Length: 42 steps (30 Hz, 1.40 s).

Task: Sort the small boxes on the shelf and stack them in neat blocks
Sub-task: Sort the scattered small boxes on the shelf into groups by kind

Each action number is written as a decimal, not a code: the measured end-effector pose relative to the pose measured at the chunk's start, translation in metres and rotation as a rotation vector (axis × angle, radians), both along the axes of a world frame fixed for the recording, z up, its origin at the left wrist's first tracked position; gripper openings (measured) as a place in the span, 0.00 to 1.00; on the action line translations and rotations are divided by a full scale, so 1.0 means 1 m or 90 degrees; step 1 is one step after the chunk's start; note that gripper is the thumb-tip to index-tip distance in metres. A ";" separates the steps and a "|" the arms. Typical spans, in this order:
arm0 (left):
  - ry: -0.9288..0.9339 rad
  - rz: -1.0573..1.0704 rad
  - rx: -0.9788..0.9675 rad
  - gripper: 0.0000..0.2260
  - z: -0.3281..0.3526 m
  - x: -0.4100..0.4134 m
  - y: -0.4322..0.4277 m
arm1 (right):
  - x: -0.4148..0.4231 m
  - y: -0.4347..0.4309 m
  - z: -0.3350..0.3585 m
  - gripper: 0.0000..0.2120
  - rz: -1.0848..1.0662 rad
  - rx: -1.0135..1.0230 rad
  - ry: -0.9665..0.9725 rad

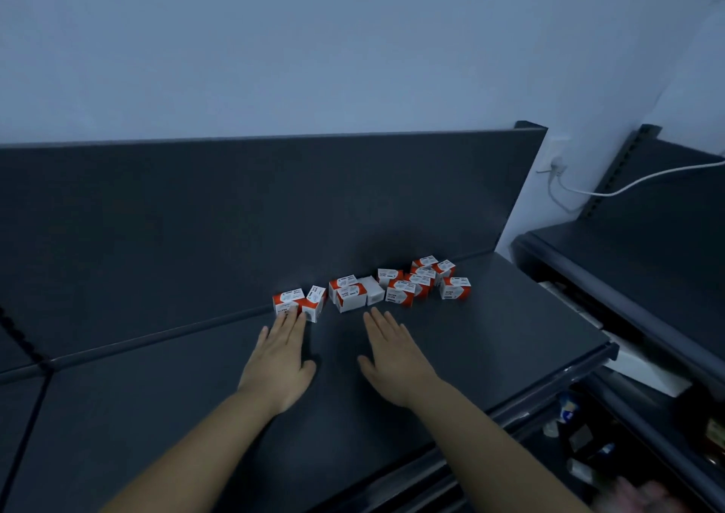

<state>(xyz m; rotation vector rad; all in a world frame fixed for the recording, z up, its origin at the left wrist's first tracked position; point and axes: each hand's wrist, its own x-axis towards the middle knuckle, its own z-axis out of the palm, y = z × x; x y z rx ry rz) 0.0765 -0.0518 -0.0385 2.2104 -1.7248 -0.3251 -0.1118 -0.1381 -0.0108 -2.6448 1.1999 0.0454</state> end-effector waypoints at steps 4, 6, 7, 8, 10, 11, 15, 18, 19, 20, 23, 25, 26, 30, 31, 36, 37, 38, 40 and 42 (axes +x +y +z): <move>0.018 0.031 -0.023 0.35 -0.003 0.012 -0.006 | 0.014 -0.016 0.001 0.32 0.057 0.001 -0.020; 0.026 0.065 -0.046 0.35 -0.002 0.018 -0.008 | 0.025 -0.027 0.004 0.31 0.097 -0.010 -0.055; 0.032 0.081 -0.048 0.35 -0.002 0.020 -0.007 | 0.030 -0.032 0.006 0.31 0.110 -0.011 -0.075; 0.035 0.096 -0.049 0.35 -0.002 0.021 -0.007 | 0.037 -0.037 0.007 0.31 0.122 -0.014 -0.097; 0.031 0.113 -0.047 0.35 -0.004 0.023 -0.005 | 0.049 -0.043 0.008 0.32 0.160 -0.020 -0.115; 0.029 0.116 -0.046 0.35 -0.005 0.024 -0.005 | 0.054 -0.045 0.007 0.33 0.181 -0.023 -0.106; -0.012 0.107 -0.040 0.35 -0.002 0.028 -0.015 | 0.069 -0.061 0.005 0.36 0.220 -0.049 -0.059; -0.051 0.092 -0.034 0.34 -0.002 0.029 -0.026 | 0.076 -0.069 0.003 0.37 0.230 -0.065 -0.034; -0.056 0.095 -0.048 0.34 -0.003 0.030 -0.029 | 0.078 -0.071 0.002 0.38 0.232 -0.075 -0.034; -0.058 0.102 -0.070 0.33 -0.004 0.031 -0.031 | 0.079 -0.073 0.000 0.38 0.235 -0.092 -0.036; -0.066 0.162 -0.114 0.28 -0.007 0.033 -0.037 | 0.083 -0.079 -0.005 0.38 0.248 -0.137 -0.040; -0.057 0.196 -0.133 0.22 -0.008 0.033 -0.041 | 0.084 -0.082 -0.010 0.35 0.246 -0.146 -0.056; -0.043 0.206 -0.146 0.18 -0.008 0.033 -0.042 | 0.084 -0.084 -0.012 0.33 0.244 -0.149 -0.071; 0.102 0.229 -0.160 0.10 -0.010 0.031 -0.036 | 0.078 -0.088 -0.021 0.17 0.277 -0.134 -0.145; 0.160 0.234 -0.158 0.09 -0.011 0.031 -0.033 | 0.074 -0.087 -0.020 0.15 0.298 -0.121 -0.165; 0.468 0.223 -0.163 0.04 -0.007 0.024 -0.019 | 0.053 -0.075 -0.007 0.14 0.285 0.142 -0.293; 0.487 0.211 -0.160 0.04 -0.006 0.020 -0.016 | 0.049 -0.072 -0.006 0.14 0.259 0.218 -0.317; 0.499 0.202 -0.157 0.04 -0.004 0.016 -0.014 | 0.046 -0.070 -0.007 0.15 0.238 0.274 -0.328; 0.503 0.199 -0.154 0.04 -0.003 0.009 -0.013 | 0.044 -0.065 -0.010 0.14 0.224 0.322 -0.333; 0.474 0.229 -0.158 0.07 -0.005 0.002 -0.012 | 0.046 -0.061 -0.017 0.10 0.215 0.312 -0.367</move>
